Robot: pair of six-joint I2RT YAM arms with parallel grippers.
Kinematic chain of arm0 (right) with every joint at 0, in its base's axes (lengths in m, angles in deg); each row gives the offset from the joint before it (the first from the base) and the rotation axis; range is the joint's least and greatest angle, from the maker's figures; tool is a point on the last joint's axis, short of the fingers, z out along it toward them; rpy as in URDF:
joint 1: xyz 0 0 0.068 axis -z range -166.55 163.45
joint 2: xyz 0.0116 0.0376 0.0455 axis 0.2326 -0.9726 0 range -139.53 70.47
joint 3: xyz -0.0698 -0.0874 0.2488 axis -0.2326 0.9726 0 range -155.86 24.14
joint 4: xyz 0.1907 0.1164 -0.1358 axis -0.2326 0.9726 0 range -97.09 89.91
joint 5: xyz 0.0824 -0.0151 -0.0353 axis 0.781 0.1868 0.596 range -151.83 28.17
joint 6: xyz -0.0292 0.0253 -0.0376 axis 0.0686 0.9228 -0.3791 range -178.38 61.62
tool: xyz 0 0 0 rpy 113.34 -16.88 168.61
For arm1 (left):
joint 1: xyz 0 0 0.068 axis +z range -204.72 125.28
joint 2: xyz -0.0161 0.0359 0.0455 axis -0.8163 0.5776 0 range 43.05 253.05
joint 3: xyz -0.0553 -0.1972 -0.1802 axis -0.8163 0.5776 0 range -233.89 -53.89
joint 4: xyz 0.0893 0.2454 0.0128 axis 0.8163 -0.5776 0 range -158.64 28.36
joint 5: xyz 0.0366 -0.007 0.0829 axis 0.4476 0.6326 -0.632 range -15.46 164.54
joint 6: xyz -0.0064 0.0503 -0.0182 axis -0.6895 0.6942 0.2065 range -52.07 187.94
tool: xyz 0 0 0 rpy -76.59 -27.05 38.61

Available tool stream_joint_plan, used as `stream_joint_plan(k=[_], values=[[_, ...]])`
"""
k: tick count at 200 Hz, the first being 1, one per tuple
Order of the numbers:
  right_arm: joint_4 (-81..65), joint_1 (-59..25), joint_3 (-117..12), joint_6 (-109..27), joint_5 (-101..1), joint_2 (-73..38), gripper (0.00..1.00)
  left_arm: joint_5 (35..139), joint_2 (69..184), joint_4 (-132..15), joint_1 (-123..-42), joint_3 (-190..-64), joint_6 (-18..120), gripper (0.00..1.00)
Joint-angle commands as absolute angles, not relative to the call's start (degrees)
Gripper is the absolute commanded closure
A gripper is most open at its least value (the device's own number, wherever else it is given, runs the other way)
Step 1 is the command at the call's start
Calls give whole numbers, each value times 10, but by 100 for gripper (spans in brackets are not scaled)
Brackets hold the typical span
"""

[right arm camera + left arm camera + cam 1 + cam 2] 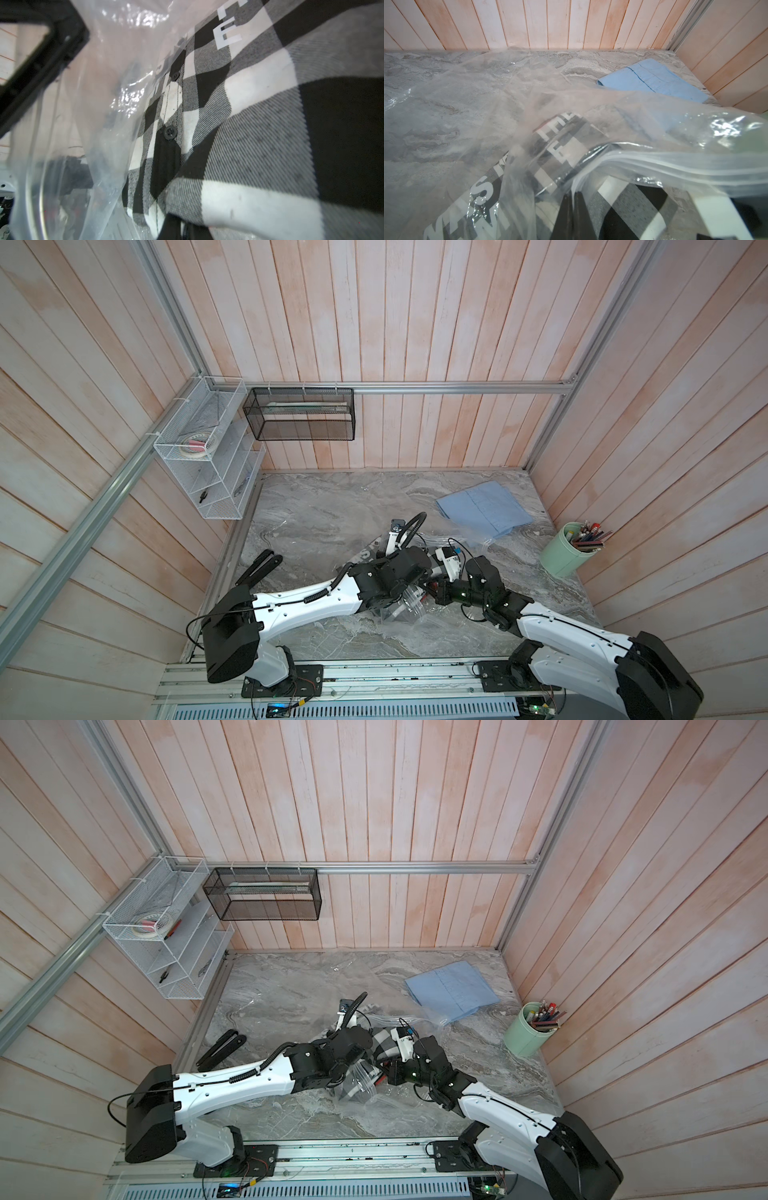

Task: Take the shirt out of the vacuum bag
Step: Take out the shirt from the vacuum bag.

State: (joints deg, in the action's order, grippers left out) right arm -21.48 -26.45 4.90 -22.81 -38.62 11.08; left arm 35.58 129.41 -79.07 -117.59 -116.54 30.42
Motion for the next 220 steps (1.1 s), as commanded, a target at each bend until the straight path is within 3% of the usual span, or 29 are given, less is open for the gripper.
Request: stream_joint_plan(k=[1, 60, 126, 160, 192, 220], values=[[-174, -275, 62, -247, -330, 124, 100, 358, 1308, -763, -1162, -1189, 304, 100], [-122, -277, 54, -275, -302, 196, 100, 377, 1335, -749, -1132, -1204, 301, 100], [-71, -270, -8, -320, -420, 222, 100, 391, 1384, -736, -1099, -1226, 319, 100], [-70, -226, -44, -332, -490, 212, 100, 405, 1400, -727, -1053, -1226, 323, 100], [-120, -146, -47, -309, -451, 197, 100, 409, 1418, -720, -1034, -1234, 333, 100], [-144, -132, -85, -315, -423, 156, 100, 413, 1440, -721, -1016, -1247, 337, 100]])
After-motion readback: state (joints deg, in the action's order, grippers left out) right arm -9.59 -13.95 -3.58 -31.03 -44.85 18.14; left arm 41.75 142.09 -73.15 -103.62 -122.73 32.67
